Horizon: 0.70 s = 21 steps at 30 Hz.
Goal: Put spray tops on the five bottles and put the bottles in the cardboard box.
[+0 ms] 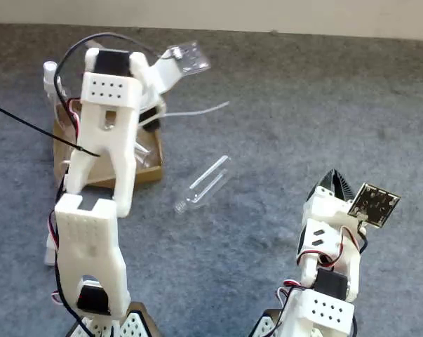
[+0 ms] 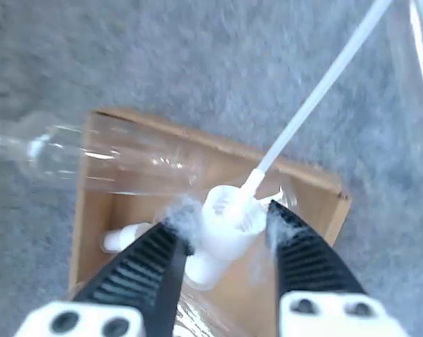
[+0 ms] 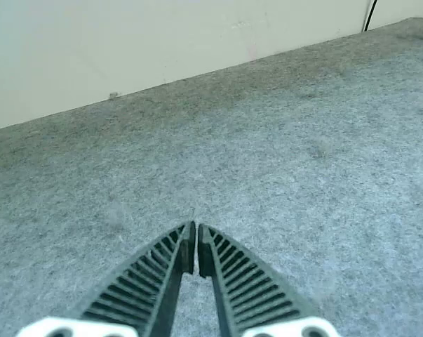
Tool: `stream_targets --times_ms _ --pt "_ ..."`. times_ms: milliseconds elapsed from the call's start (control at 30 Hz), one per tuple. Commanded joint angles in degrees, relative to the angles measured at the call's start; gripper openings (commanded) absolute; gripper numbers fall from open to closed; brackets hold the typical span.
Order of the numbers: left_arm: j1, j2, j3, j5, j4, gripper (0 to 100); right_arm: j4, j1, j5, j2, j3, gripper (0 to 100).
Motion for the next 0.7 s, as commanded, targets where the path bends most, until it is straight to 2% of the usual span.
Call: stream_targets --times_ms 0,333,467,667 --pt "5.67 -7.16 -1.71 7.47 0.7 8 0.13 -0.48 -0.18 -0.4 6.64 1.4" --pt "17.27 -13.58 20.18 15.03 0.35 9 0.13 -0.48 -0.18 -0.4 6.64 1.4" --pt "20.09 -13.49 23.08 20.04 0.26 9 0.13 -0.4 -0.18 -0.4 6.64 1.4" --pt "25.8 -13.41 23.96 23.03 -1.41 11 0.13 -0.4 -0.18 -0.4 6.64 1.4"
